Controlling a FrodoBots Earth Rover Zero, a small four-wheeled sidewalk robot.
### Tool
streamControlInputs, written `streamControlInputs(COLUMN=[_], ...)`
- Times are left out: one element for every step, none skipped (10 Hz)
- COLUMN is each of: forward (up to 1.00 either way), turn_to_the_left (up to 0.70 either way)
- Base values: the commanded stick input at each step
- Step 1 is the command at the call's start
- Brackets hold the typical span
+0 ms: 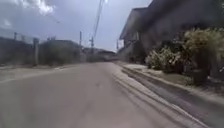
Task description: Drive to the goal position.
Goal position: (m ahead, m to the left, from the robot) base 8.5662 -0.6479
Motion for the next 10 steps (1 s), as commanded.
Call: streamControlInputs(forward=[0.7,0.7,0.7,0.7,0.7,0.7,0.7,0.7,0.7,0.7], turn_to_the_left=[0.0,0.0,0.0,0.0,0.0,0.0,0.0,0.0,0.0,0.0])
